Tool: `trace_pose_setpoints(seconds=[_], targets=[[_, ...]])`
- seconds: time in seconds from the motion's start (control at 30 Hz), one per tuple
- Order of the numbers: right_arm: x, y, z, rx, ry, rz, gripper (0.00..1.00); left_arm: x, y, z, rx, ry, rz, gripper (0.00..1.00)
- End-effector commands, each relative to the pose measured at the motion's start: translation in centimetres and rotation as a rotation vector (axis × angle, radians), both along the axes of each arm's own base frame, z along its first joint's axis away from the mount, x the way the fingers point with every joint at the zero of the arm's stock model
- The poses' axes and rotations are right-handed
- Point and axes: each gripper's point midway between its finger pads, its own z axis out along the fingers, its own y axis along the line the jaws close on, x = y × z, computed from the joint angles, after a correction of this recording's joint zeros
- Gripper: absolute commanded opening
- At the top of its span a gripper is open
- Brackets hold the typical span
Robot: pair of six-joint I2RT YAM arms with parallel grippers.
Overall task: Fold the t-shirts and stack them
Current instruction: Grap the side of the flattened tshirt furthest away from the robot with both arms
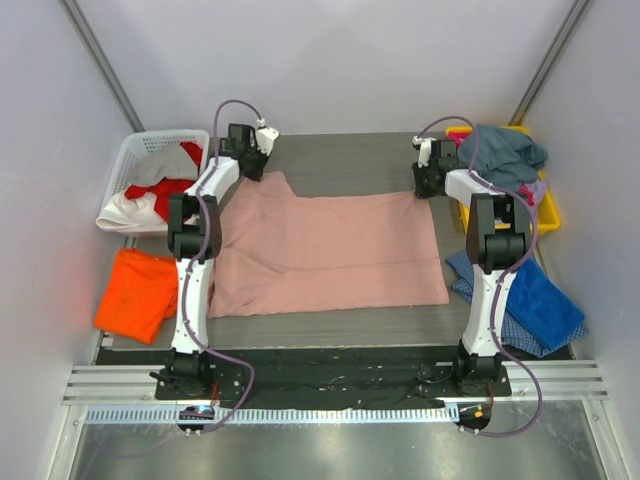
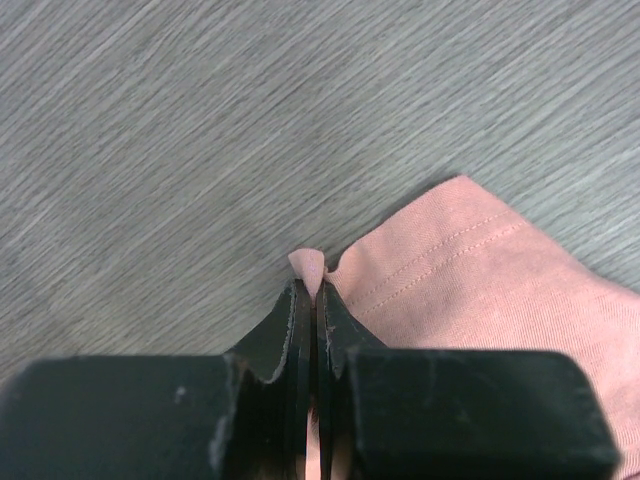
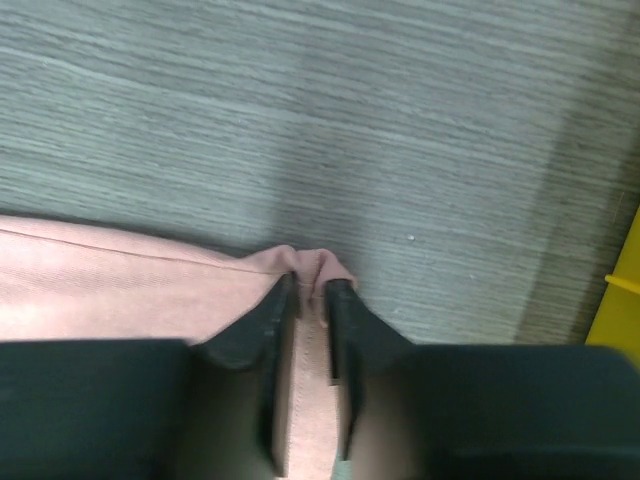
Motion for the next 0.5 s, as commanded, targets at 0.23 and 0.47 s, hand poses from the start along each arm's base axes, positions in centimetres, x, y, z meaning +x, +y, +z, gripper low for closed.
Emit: trace_pose_setpoints(seconds=[0.23, 0.47], targets=[[-0.4, -1.1, 1.2, -0.025, -0.011, -0.005, 0.01, -1.5, 0.2, 3.7, 0.037, -0.011, 0.006, 0.00], [-1.6, -1.1, 4.3, -0.025, -0.042, -0.002, 0.01, -3.3, -0.9, 7.6, 0.070, -0.023, -0.006, 0.00]])
